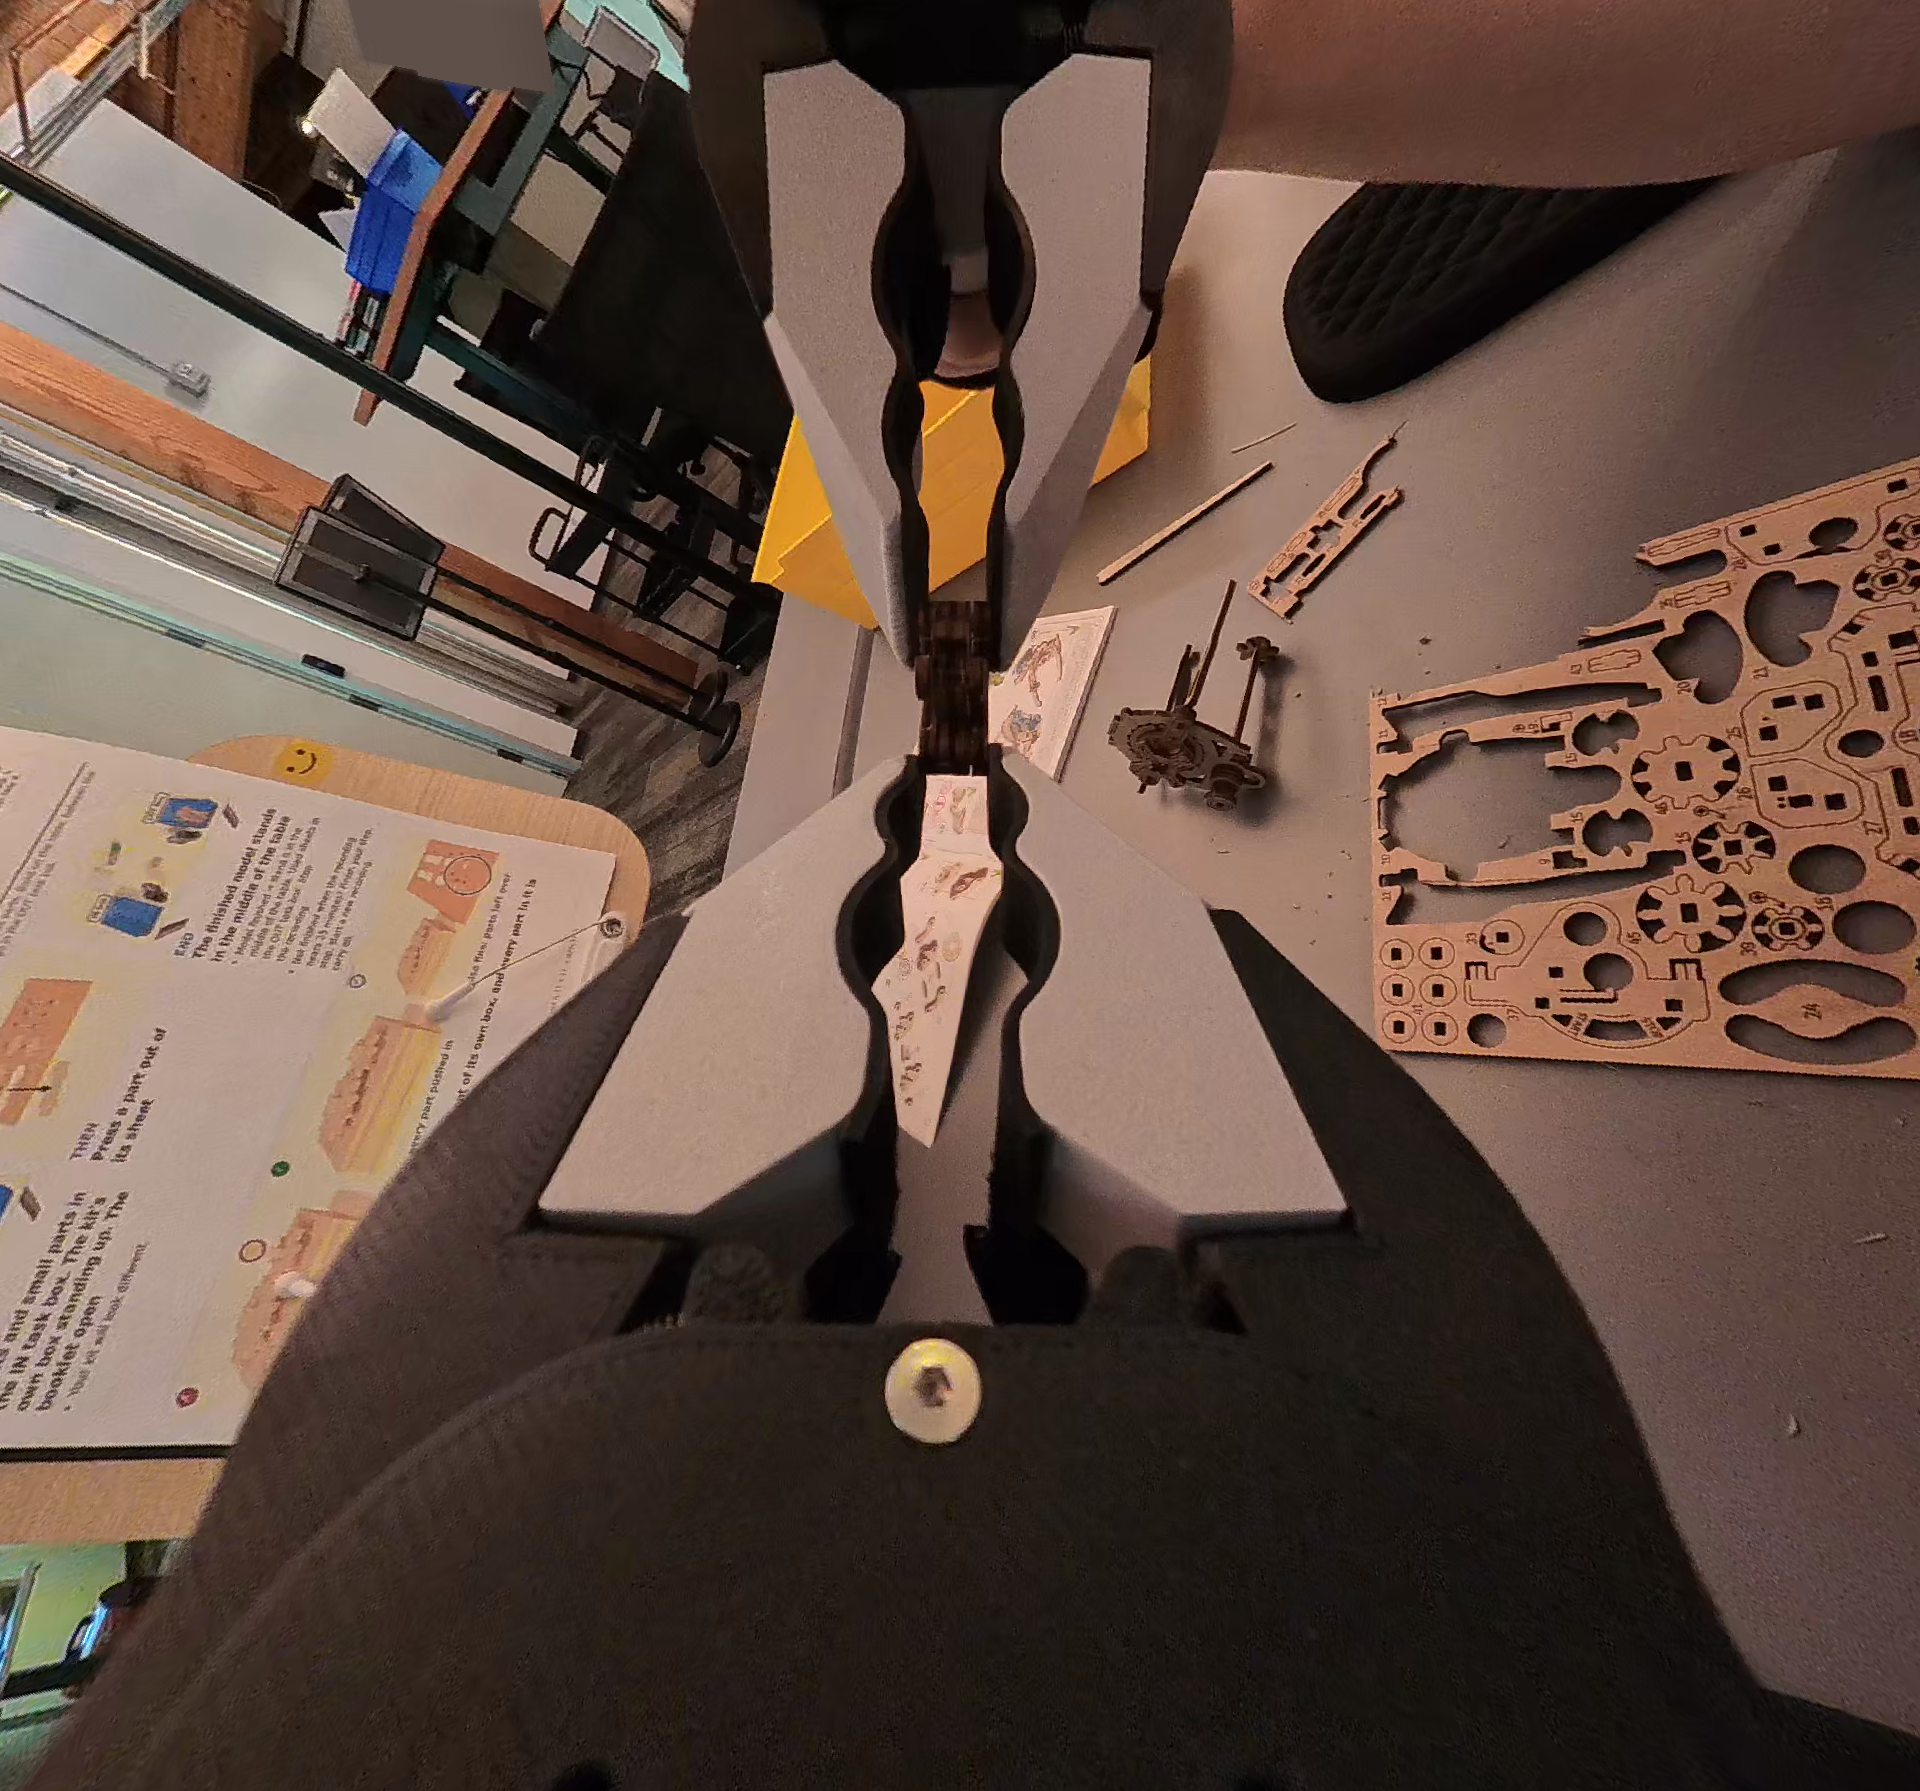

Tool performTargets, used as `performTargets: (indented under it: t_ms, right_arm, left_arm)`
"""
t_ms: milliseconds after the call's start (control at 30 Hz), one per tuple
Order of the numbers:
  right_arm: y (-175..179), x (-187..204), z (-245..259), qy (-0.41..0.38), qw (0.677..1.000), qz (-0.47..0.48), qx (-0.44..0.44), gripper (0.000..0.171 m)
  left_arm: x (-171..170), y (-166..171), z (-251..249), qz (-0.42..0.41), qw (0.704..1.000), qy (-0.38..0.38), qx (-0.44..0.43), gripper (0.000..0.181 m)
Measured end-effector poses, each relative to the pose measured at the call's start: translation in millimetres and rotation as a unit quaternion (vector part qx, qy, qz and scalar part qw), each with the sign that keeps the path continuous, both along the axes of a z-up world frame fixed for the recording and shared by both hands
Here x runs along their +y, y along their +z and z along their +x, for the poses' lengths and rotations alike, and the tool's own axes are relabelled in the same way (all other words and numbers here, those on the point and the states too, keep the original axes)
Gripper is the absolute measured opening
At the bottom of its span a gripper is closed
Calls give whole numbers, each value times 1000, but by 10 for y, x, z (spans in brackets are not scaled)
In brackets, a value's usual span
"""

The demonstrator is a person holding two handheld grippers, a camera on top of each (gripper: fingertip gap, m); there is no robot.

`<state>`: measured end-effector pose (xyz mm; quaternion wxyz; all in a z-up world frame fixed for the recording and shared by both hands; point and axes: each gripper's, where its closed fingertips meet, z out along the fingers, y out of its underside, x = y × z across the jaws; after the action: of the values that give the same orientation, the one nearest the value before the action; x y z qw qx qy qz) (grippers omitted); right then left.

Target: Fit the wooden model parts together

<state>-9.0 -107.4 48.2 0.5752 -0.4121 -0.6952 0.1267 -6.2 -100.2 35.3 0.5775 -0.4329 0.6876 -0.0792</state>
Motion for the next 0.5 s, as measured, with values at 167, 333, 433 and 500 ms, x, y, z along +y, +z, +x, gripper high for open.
performTargets:
  t_ms: [167,333,433,500]
  right_arm:
    - [14,29,-4,-6,1000,1,5,12]
    - [20,0,-8,2,1000,-23,16,12]
    - [29,-16,-6,1,999,-33,16,14]
    - [39,-6,-2,-1,999,-42,19,14]
  left_arm:
    - [30,10,-3,11,1000,9,-1,10]
    - [23,16,-8,15,1000,10,1,10]
    - [36,5,-6,18,1000,12,3,10]
    - [46,6,-9,19,1000,14,2,10]
